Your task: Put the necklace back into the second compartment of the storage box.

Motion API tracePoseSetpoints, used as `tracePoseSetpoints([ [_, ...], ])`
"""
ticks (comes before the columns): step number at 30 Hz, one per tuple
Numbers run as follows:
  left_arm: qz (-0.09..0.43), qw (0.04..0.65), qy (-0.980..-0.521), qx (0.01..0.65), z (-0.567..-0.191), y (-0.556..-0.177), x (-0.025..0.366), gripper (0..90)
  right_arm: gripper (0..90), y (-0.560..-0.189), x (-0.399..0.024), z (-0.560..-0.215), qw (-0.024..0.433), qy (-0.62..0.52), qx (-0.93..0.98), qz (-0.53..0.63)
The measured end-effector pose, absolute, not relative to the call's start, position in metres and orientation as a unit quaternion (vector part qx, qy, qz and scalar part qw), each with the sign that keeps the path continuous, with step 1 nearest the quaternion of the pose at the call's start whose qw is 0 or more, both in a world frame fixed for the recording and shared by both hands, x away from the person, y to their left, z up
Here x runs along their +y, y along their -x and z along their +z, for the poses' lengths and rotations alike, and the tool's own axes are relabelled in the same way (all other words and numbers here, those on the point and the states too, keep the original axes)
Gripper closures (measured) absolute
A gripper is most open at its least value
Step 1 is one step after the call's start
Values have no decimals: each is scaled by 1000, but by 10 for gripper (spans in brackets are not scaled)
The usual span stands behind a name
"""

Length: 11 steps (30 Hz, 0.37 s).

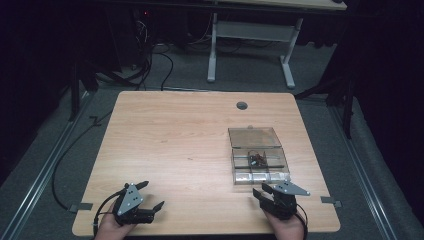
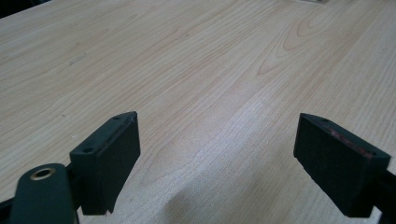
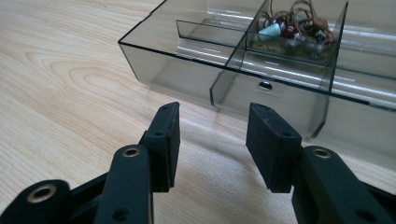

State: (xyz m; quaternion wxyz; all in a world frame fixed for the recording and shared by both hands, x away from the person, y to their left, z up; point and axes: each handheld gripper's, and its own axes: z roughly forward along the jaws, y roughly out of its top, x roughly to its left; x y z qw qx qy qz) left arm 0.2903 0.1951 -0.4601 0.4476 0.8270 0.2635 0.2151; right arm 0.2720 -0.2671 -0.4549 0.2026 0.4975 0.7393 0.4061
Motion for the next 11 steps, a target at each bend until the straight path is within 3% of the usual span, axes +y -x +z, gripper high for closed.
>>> tracePoseSetpoints([
  [11,218,444,-827,268,-460,-291,194,151,543,-271,-267,-455,203,-495,737,413],
])
